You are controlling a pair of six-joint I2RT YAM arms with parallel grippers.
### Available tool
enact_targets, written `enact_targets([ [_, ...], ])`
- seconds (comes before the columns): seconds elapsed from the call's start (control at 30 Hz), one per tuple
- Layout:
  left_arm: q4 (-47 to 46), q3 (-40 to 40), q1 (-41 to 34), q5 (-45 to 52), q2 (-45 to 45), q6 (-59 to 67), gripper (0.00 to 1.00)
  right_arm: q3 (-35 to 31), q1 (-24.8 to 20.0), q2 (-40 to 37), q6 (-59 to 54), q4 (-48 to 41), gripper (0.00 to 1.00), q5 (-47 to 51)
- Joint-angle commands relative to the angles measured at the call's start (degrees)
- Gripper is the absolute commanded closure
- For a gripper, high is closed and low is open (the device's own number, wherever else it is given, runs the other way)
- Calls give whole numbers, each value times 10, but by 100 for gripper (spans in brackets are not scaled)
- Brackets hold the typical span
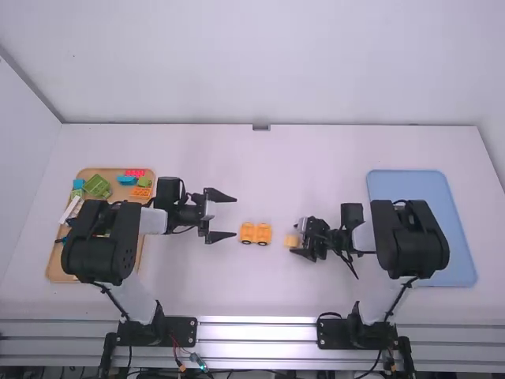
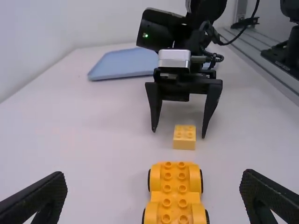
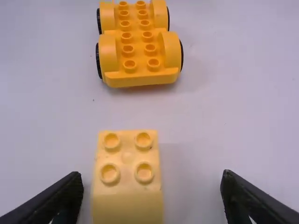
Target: Assemble lego blocks to make yellow taxi
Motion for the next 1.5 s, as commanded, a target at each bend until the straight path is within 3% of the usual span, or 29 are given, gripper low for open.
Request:
enact_targets([
  [0.0,-1,0,-1,28,2,-2,1,3,0,16,15,6,29,-9],
  [0.27,-3,-1,-2,25,2,-2,1,19,12,19,9,-15,49,-10],
  [0.43,-24,-1,-39,-77,2,-2,1,24,32,19,23,-14,68,-9],
  [0.6,-31,-1,-84,-139,2,2,1,43,43,18,75,-16,77,-13],
  [0.83,-38,-1,-102,-199,20,3,1,58,64,-12,102,-34,79,-14],
  [1.1,30,18,-103,-148,110,2,1,90,96,-110,37,-174,81,-12],
  [1.37,15,46,-124,-168,141,2,1,106,147,-108,37,-173,85,3],
  [1.47,14,52,-140,-201,151,-2,1,106,153,-89,77,-131,85,2],
])
